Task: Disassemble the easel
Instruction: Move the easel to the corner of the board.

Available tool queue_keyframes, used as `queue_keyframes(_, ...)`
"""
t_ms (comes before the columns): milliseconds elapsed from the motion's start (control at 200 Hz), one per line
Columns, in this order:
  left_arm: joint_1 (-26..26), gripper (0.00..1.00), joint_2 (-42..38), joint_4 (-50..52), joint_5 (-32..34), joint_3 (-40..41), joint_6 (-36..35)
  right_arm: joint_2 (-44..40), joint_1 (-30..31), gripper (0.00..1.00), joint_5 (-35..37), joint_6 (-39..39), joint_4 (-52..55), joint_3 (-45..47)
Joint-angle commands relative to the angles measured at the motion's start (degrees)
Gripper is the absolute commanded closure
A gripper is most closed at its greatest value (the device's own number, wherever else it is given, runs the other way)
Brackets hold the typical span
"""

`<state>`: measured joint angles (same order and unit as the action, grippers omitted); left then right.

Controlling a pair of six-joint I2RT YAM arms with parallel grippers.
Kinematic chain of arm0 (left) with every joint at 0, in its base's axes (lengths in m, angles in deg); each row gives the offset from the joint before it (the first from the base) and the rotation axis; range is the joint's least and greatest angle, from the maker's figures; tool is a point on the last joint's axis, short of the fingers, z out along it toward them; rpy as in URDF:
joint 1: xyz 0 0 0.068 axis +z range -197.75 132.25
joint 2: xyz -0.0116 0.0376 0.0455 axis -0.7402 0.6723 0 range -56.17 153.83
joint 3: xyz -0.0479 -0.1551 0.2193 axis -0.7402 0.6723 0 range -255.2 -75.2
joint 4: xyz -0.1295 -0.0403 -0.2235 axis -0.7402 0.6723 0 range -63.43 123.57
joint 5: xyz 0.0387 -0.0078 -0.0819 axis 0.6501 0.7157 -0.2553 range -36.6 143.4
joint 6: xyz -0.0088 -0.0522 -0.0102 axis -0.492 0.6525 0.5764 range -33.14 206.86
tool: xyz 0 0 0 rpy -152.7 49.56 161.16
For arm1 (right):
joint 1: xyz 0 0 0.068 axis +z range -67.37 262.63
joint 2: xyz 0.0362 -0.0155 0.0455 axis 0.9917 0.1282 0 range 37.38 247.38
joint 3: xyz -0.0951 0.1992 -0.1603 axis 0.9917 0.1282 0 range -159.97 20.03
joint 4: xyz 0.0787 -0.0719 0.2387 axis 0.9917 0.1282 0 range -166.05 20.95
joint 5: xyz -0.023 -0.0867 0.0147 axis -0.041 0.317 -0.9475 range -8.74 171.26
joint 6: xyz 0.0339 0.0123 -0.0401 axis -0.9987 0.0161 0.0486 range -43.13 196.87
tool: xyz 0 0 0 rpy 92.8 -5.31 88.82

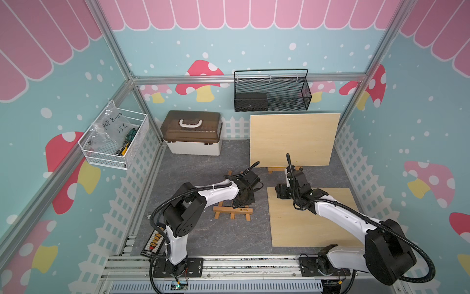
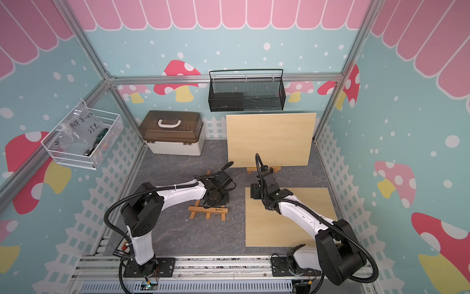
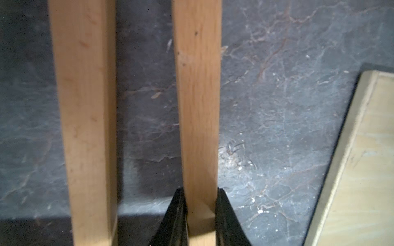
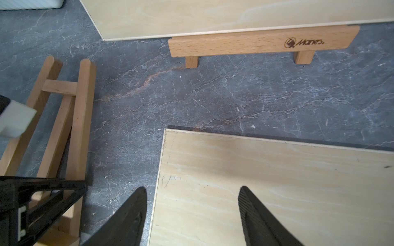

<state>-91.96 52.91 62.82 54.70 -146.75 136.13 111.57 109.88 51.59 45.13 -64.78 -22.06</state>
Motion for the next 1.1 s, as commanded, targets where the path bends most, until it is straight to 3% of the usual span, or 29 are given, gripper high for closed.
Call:
queue_keyframes(0,1.67,0.81,-2.35,0.86,1.59,3.22,-0.37,0.43,-0.26,0.29,0.85,0.37,-1.24,-2.04)
queue_keyframes(410,12.25,0.88,-11.91,2.44,1.1,14.13,-5.5,0.07,-0.14,0.29,-0.9,-0.51,-2.28,-1.9)
queue_keyframes(1096,12.73,0.9,-26.94,3.07,1.64,32.15,1.15,3.43,0.81,0.29,-1.89,-1.11,-3.95,-4.77)
